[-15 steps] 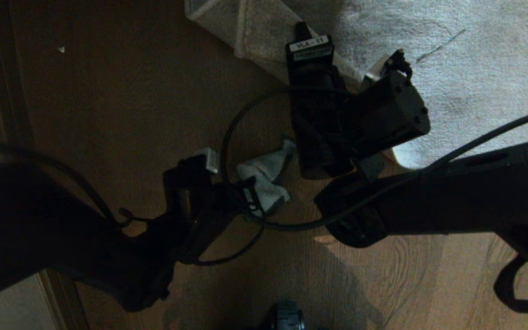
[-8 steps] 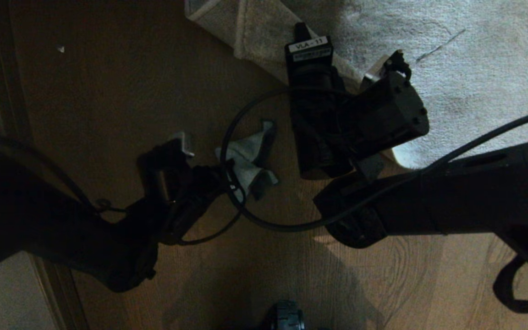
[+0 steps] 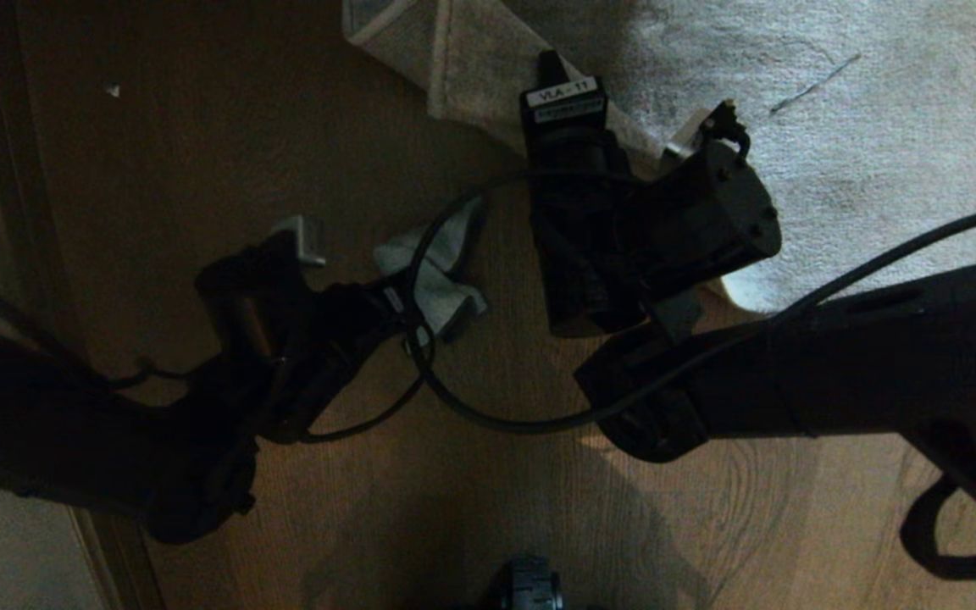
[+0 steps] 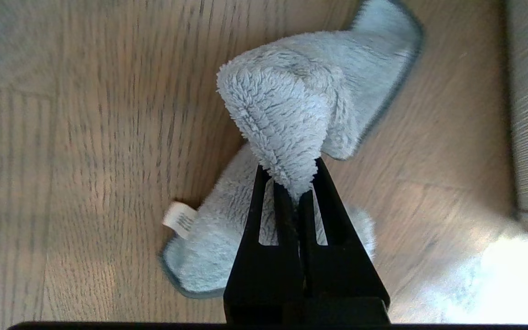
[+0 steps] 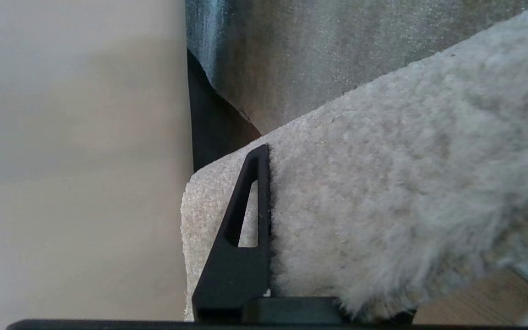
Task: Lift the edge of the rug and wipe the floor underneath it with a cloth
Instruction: Wipe the floor under the carpet with a rag
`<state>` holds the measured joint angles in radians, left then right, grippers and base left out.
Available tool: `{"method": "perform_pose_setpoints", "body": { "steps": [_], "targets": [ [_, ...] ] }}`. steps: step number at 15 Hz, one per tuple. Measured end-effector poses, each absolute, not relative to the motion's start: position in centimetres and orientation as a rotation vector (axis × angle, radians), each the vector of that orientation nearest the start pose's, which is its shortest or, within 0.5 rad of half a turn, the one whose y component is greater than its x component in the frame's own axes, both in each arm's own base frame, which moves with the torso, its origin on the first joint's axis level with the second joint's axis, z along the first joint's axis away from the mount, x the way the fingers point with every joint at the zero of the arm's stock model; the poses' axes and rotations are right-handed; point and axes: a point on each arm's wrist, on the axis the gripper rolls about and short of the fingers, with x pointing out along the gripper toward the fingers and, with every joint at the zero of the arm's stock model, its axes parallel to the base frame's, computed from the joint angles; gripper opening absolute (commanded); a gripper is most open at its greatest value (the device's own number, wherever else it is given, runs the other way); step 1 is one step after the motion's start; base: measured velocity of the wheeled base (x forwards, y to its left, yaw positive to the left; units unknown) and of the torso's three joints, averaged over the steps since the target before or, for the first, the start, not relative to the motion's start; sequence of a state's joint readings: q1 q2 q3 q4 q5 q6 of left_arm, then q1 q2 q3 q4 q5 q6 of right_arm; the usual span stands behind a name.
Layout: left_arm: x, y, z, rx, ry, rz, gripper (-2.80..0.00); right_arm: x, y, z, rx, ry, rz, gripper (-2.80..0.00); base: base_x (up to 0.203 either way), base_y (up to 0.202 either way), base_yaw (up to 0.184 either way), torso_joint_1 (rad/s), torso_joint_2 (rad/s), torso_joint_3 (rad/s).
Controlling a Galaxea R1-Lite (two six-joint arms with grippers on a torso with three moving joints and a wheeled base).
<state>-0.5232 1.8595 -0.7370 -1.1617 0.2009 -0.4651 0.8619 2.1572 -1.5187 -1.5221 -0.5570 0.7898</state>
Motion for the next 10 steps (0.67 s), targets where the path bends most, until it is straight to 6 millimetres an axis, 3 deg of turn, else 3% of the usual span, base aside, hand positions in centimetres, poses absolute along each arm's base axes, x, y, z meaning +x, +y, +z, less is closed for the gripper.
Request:
{"method": "perform_pose_setpoints", "body": {
  "steps": [3,6,10],
  "targets": [
    [27.9,-15.6,17.1,-0.477,0.034,-0.325,-2.80,27.9,30.7,28.1,1.329,-0.543,0.555,-2.80,0.000,0.000,0.000,0.000,0.00,0.000],
    [26.2,-15.1,16.4,-0.459,0.078,-0.332,-2.80,28.0,30.8,28.0,1.327,-0.541,0.554,-2.80,0.000,0.000,0.000,0.000,0.00,0.000],
    [22.1,-16.7,14.9,-0.428,0.174,-0.443,-2.80,28.1,30.9,27.8,1.324,-0.537,0.553,-2.80,0.000,0.000,0.000,0.000,0.00,0.000]
  ]
}}
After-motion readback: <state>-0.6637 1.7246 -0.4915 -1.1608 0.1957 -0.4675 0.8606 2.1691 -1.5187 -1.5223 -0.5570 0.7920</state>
